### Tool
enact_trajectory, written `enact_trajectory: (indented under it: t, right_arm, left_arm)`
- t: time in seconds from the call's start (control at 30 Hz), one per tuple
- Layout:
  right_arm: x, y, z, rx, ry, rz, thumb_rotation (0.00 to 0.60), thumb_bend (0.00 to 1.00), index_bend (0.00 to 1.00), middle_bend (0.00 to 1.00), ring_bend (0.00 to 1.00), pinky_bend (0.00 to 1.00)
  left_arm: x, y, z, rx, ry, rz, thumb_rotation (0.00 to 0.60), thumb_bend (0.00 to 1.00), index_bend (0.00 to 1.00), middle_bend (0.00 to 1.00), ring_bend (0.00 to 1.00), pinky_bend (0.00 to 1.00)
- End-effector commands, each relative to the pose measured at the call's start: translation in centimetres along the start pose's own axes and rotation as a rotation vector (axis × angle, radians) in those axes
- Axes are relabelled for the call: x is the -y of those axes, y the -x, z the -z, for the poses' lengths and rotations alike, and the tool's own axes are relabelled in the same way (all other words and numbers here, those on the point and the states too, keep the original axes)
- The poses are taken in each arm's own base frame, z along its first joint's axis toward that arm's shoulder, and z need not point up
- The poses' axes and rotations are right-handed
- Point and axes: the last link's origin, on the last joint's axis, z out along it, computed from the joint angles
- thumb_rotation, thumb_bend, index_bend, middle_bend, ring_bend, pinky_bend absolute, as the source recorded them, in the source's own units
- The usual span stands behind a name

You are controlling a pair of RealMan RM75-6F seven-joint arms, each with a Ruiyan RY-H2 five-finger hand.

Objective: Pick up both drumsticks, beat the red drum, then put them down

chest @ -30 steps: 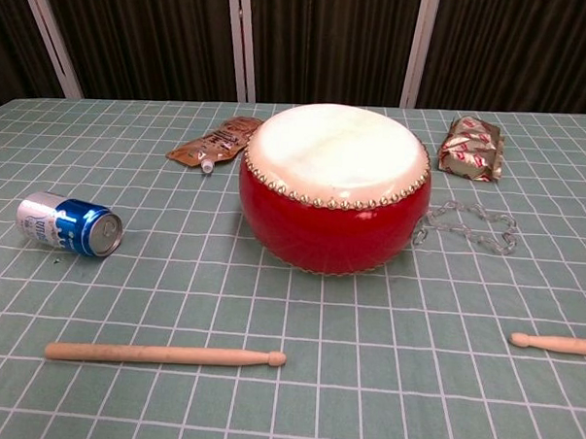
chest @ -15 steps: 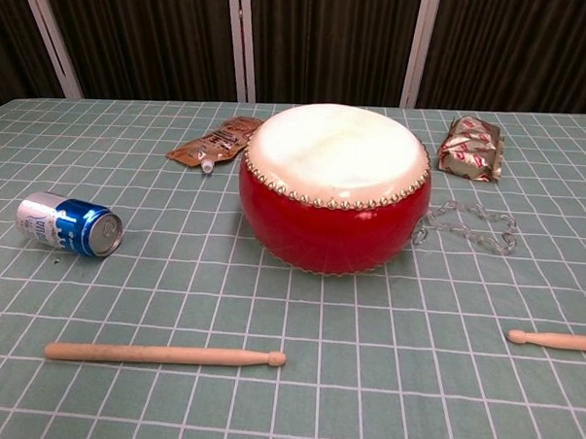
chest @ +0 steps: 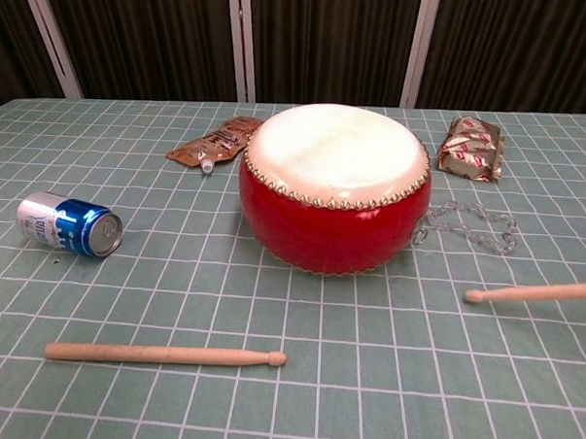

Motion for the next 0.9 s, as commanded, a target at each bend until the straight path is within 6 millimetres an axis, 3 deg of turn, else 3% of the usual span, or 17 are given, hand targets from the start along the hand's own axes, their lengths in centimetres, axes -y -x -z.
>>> enact_trajectory:
  t: [0.03, 0.3, 0.43, 0.53, 0.67, 0.7, 0.77, 0.9]
  right_arm:
    - [-0.7, -3.1, 0.9, -0.056, -0.024, -0.081, 0.600, 0.61, 0.94, 1.00, 1.00, 1.00]
    - [-2.6, -5.7, 2.1, -0.096, -0.023, -0.174, 0.600, 0.64, 0.96, 1.00, 1.00, 1.00]
    - [-3.6, -6.0, 2.4, -0.089, -0.011, -0.251, 0.600, 0.64, 0.96, 1.00, 1.00, 1.00]
    - [-4.2, -5.9, 2.2, -0.048, 0.003, -0.322, 0.600, 0.64, 0.96, 1.00, 1.00, 1.00]
    - [-4.4, -6.0, 2.0, -0.040, 0.001, -0.331, 0.600, 0.64, 0.97, 1.00, 1.00, 1.00]
    - [-4.4, -6.0, 2.0, -0.040, 0.001, -0.332, 0.600, 0.64, 0.97, 1.00, 1.00, 1.00]
    - [-4.4, -6.1, 2.0, -0.040, 0.000, -0.337, 0.600, 0.64, 0.97, 1.00, 1.00, 1.00]
    - [-4.5, -6.2, 2.0, -0.043, 0.001, -0.344, 0.600, 0.64, 0.97, 1.00, 1.00, 1.00]
  left_arm:
    - [0.0, 0.0, 0.0, 0.002, 0.001, -0.001, 0.600, 0.00, 0.00, 0.00, 0.00, 0.01]
    - [-0.4, 0.0, -0.1, 0.008, 0.004, 0.000, 0.600, 0.00, 0.00, 0.00, 0.00, 0.04]
    - [-1.1, -0.1, -0.2, -0.003, 0.023, 0.006, 0.600, 0.00, 0.02, 0.05, 0.10, 0.19]
    - [-2.9, -0.1, -0.8, 0.013, 0.072, 0.001, 0.600, 0.04, 0.10, 0.28, 0.34, 0.42]
    - [-4.7, -0.1, -1.4, 0.037, 0.108, 0.018, 0.600, 0.18, 0.27, 0.80, 0.82, 0.81]
    - [-5.2, -0.1, -1.4, 0.048, 0.116, 0.025, 0.600, 0.20, 0.31, 0.87, 0.89, 0.87]
    - [-6.1, 0.1, -1.5, 0.081, 0.133, 0.045, 0.600, 0.26, 0.41, 0.98, 0.99, 0.98]
    - [-9.0, 0.7, -1.7, 0.190, 0.184, 0.089, 0.600, 0.32, 0.48, 1.00, 1.00, 1.00]
